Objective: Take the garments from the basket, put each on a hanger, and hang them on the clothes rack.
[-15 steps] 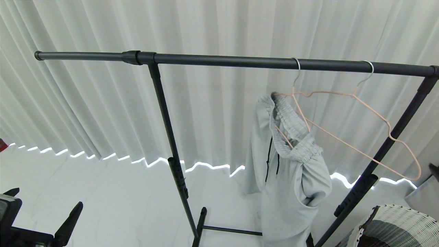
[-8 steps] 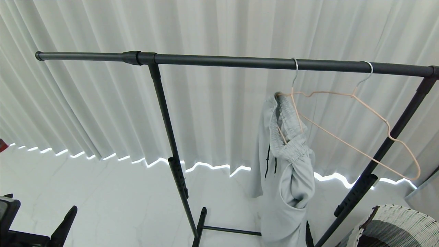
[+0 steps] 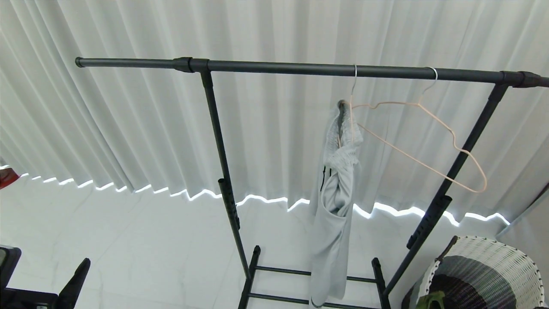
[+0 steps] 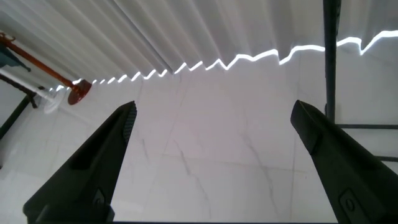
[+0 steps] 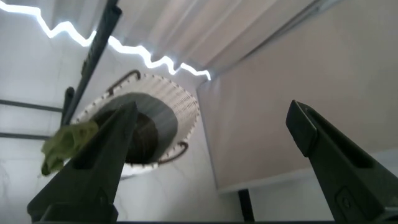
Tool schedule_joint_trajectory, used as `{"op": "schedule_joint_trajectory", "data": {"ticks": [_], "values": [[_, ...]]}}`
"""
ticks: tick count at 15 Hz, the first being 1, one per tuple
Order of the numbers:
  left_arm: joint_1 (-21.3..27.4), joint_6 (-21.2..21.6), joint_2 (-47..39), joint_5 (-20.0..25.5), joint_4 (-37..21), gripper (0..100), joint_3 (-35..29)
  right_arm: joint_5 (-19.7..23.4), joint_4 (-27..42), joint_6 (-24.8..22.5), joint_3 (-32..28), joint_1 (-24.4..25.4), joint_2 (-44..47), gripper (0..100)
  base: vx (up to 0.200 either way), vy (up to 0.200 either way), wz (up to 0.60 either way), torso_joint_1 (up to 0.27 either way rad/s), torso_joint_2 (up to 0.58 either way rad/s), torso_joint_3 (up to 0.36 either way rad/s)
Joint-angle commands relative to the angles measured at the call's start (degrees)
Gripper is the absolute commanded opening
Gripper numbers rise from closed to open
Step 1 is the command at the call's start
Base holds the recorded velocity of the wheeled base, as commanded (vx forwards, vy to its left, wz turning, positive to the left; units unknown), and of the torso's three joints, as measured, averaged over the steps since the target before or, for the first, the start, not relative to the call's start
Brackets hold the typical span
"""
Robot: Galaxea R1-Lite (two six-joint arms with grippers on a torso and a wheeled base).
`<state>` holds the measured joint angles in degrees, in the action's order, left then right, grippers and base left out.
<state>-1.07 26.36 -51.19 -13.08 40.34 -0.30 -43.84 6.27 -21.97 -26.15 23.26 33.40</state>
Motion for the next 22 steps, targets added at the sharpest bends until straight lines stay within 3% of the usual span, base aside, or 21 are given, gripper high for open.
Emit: {"op": "schedule_joint_trajectory", "data": {"ticks": [1,9,12,16,22], "values": [[-0.1,-0.1,-0.1,0.0,0.0,100,0.1,0.1,0.0,0.0,0.1,-0.8,0.3,100,-0.2,0.0,0.0,-0.002,0.0,-0.002],[-0.1,-0.1,0.0,-0.1,-0.1,100,0.1,0.2,0.0,0.0,0.6,-0.9,0.3,100,0.0,0.0,0.0,0.0,0.0,0.0],[-0.1,-0.1,0.0,-0.1,-0.1,100,0.1,0.2,0.0,0.0,0.6,-0.9,0.3,100,0.0,0.0,-0.6,-0.002,0.01,0.004],[-0.1,-0.1,0.3,0.0,-0.1,100,0.2,0.2,-0.2,0.0,0.6,-0.9,0.3,100,0.0,0.0,-0.6,-0.162,0.37,0.199],[-0.1,-0.1,0.2,0.0,-0.1,100,0.2,0.3,-0.4,-0.6,1.1,-0.8,0.1,100,0.0,0.0,0.0,-0.115,0.27,0.156]]}}
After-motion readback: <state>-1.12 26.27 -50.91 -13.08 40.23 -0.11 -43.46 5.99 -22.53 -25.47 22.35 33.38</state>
